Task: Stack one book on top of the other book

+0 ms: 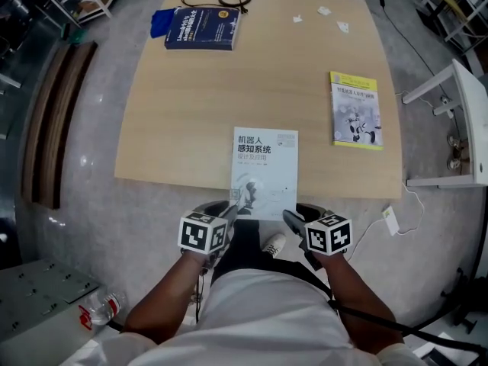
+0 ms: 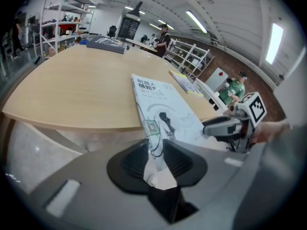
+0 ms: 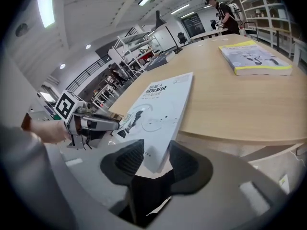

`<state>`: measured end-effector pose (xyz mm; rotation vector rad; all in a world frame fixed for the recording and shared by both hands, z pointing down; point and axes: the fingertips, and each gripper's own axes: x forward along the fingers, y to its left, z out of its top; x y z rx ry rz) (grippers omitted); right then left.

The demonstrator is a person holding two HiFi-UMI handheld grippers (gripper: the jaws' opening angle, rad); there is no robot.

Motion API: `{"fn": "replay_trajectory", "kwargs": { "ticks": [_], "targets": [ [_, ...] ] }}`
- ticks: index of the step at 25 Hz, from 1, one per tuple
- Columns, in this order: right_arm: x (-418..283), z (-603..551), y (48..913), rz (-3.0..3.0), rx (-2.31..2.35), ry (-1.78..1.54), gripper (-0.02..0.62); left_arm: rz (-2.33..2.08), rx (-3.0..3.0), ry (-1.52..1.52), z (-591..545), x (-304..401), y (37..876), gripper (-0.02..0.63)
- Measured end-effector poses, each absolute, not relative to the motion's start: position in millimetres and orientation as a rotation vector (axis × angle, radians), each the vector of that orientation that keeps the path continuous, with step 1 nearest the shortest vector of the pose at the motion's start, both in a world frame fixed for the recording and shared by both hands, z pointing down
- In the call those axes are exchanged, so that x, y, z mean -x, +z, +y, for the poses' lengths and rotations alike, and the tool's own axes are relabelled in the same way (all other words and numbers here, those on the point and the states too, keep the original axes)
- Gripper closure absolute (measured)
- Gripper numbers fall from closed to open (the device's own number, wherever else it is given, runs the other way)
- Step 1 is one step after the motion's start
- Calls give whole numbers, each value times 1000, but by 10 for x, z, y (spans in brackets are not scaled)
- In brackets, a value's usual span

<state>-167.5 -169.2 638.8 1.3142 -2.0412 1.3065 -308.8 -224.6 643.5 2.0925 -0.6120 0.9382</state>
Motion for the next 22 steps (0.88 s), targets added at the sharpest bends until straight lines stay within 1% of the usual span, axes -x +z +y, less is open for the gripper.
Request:
{"fn": "replay_trajectory", "kwargs": {
  "ticks": [8, 12, 14, 17, 22],
  "targets": [
    [1665, -1643, 6443, -2028, -1313, 1285, 437, -616, -2102, 936, -2181, 3074, 6462, 498],
    [1627, -1652, 6467, -2026, -1333, 1314, 437, -601, -2074, 898, -2210, 3070, 6497, 459],
    [1604, -1662, 6476, -2024, -1363, 1351, 437, -625, -2039, 852, -2264, 3105, 6500, 419],
    [1591, -1665, 6552, -2015, -1379, 1492, 360, -605, -1963, 812, -2263, 3144, 6580, 406],
    [1670, -1765, 6624, -2097, -1345, 1729, 351, -488, -1825, 674, -2205, 3046, 6662, 399]
  ]
}}
